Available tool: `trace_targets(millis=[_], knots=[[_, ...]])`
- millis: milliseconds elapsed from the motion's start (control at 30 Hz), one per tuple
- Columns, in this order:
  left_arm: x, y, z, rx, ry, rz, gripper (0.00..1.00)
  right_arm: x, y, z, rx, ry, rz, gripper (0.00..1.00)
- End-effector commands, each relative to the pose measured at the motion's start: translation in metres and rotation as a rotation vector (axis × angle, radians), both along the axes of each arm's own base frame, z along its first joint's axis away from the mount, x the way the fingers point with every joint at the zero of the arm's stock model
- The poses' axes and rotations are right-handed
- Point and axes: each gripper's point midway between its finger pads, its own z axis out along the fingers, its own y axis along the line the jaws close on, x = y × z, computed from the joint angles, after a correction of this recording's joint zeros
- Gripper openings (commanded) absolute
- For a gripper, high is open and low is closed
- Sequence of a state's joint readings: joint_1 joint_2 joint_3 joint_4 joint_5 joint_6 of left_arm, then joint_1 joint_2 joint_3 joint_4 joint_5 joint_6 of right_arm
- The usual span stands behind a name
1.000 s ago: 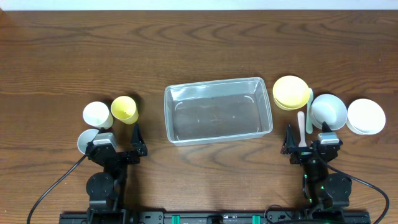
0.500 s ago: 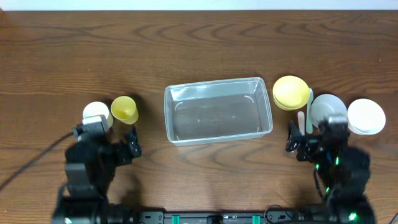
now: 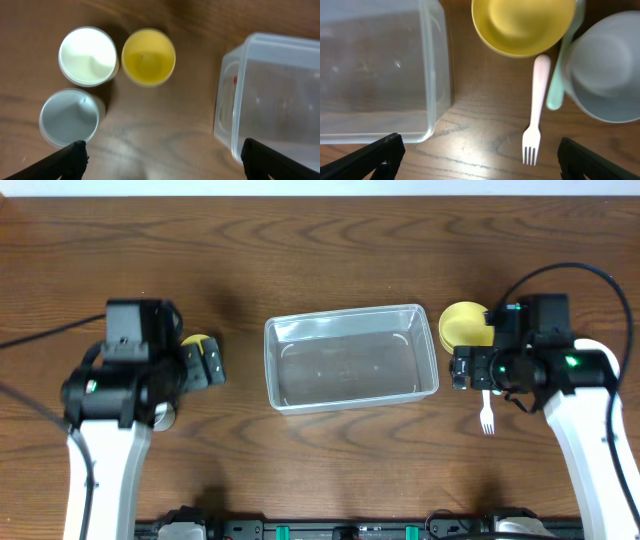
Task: Pack container
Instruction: 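Reach the left gripper down and grasp the yellow cup, then carry the yellow cup into the container and release it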
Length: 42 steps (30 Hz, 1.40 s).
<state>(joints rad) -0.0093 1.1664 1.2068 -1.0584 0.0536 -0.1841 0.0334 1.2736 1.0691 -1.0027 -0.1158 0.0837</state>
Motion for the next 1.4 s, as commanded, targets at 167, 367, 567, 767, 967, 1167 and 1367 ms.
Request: trace_targets(millis=[167, 367, 567, 767, 967, 1167, 1367], knots=[[0.055, -0.001, -0.065, -0.006, 0.142, -0.003, 1.00, 0.006, 0.007, -0.025, 0.015, 0.101, 0.018, 0.99], [0.076, -0.001, -0.113, -0.006, 0.226, -0.003, 0.97, 0.005, 0.007, -0.026, 0.015, 0.105, 0.017, 0.99], [0.079, -0.001, -0.146, -0.005, 0.306, -0.002, 0.77, 0.005, 0.007, -0.026, 0.015, 0.105, 0.017, 0.95], [0.077, -0.001, -0.157, -0.006, 0.338, -0.002, 0.29, 0.005, 0.007, -0.026, 0.015, 0.106, 0.017, 0.94], [0.077, -0.002, -0.154, -0.006, 0.330, -0.004, 0.06, 0.005, 0.007, -0.026, 0.015, 0.106, 0.017, 0.94], [0.086, -0.021, -0.132, 0.002, 0.275, -0.058, 0.06, 0.005, 0.007, -0.026, 0.014, 0.106, 0.017, 0.95], [0.097, -0.064, -0.058, 0.053, 0.132, -0.190, 0.06, 0.005, 0.006, -0.026, 0.011, 0.106, 0.016, 0.95]])
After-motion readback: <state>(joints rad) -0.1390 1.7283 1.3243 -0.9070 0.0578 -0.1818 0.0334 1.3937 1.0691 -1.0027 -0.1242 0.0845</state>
